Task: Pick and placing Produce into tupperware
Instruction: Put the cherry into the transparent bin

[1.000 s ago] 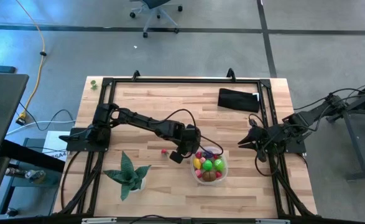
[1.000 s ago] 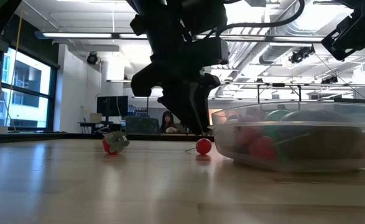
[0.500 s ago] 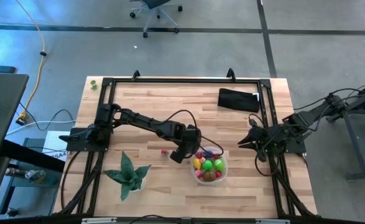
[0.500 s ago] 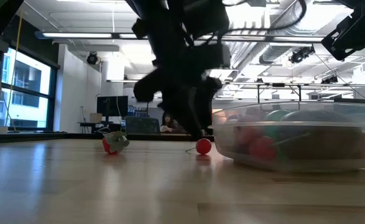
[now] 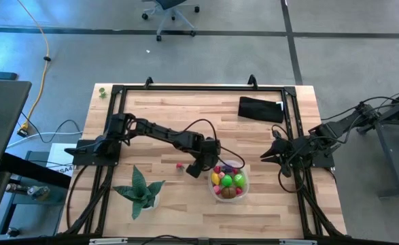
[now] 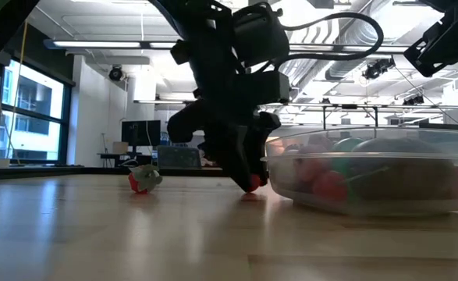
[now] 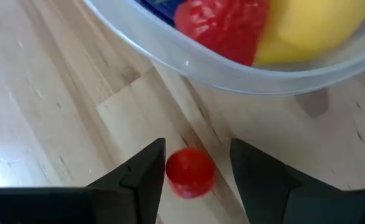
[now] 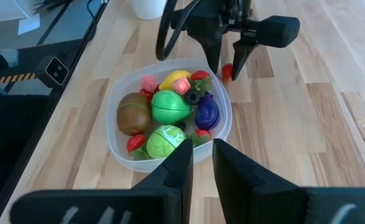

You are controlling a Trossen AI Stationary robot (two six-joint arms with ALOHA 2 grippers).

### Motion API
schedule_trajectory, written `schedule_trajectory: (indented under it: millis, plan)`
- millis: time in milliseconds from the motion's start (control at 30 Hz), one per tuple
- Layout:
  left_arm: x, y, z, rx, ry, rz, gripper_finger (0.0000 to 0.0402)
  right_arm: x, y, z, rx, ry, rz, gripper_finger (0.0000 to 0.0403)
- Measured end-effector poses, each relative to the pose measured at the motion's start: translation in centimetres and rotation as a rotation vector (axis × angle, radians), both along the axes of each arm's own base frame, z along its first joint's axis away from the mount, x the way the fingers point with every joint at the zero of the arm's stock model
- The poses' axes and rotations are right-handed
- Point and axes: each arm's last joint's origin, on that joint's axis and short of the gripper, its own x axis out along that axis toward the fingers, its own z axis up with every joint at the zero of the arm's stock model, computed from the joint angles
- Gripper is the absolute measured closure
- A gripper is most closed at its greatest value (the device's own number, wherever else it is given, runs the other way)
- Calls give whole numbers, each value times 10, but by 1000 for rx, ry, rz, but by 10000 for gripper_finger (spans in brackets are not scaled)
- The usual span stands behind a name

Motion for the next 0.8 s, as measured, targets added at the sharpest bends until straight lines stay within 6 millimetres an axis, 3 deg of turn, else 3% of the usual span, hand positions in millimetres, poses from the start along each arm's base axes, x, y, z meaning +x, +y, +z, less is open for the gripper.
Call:
schedule_trajectory:
  millis: [800]
  plan:
    - [-5, 0, -2, -12, 56, 74, 285, 0, 0, 0, -1, 2, 0, 352]
